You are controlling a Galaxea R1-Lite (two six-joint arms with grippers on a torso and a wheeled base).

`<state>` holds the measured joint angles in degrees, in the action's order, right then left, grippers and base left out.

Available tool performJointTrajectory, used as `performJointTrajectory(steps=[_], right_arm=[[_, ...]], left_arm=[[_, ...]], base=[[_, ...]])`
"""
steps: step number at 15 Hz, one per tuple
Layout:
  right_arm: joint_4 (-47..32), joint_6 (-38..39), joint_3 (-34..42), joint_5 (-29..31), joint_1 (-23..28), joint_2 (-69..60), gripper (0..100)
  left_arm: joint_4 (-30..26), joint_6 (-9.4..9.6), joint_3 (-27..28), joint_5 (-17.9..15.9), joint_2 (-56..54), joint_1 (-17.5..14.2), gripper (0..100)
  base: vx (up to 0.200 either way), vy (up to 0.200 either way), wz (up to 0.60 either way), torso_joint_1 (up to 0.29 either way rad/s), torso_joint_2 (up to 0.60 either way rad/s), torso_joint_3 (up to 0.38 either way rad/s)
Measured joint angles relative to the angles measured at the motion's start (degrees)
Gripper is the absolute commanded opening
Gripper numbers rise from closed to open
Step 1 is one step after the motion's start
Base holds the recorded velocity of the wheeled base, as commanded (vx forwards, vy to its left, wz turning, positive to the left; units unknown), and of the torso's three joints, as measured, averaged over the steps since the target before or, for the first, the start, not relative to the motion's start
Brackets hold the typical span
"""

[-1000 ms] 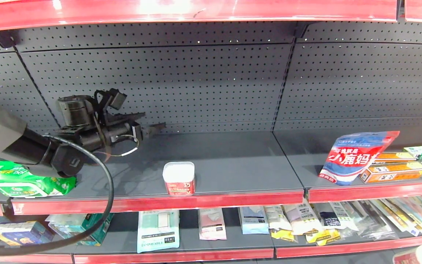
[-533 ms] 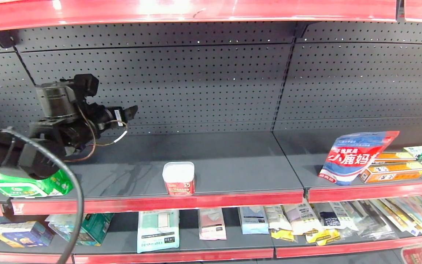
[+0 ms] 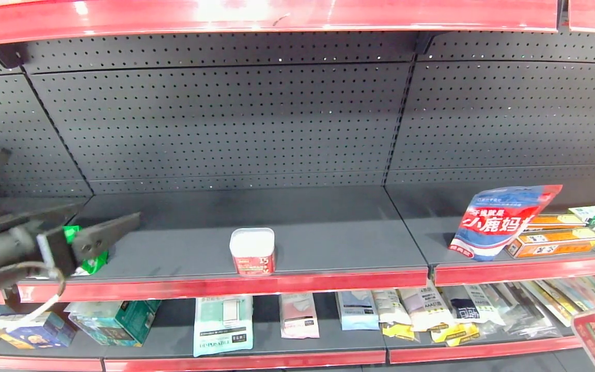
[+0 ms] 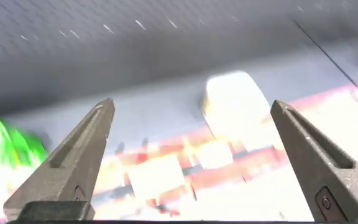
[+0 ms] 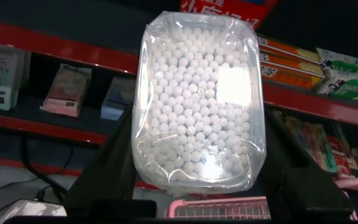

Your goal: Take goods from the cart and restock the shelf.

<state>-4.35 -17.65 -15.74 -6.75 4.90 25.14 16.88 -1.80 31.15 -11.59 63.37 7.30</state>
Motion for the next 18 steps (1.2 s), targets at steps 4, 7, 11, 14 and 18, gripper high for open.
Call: performJointTrajectory(steps=[4, 7, 11, 14, 18], right_arm=[[0.12, -0.71, -2.26, -0.2, -1.1, 3.67, 0], [0.12, -0.71, -2.69, -0.2, -1.57, 4.79, 0], [0.11, -0.71, -2.94, -0.2, -1.63, 5.49, 0], [0.15, -0.68, -2.43, -0.24, -1.66, 5.62, 0], [0.17, -0.71, -2.72, -0.33, -1.95, 5.9, 0]], left_arm=[[-24.62, 4.21, -3.15, -5.62, -22.55, 0.07, 100], [-32.7, 5.52, -4.02, -6.88, -32.76, 0.07, 100], [-32.84, 8.36, -5.05, -6.9, -36.8, 0.07, 100], [-32.83, 8.78, -5.46, -6.85, -37.55, 0.07, 100], [-32.78, 8.78, -5.55, -6.88, -37.94, 0.07, 100]], base=[[0.0, 0.0, 0.0, 0.0, 0.0, 0.0], [0.0, 0.0, 0.0, 0.0, 0.0, 0.0], [0.0, 0.0, 0.45, 0.001, 0.0, 0.005], [0.0, 0.0, 0.6, 0.006, 0.0, 0.001], [0.0, 0.0, 0.15, 0.001, 0.0, 0.001]])
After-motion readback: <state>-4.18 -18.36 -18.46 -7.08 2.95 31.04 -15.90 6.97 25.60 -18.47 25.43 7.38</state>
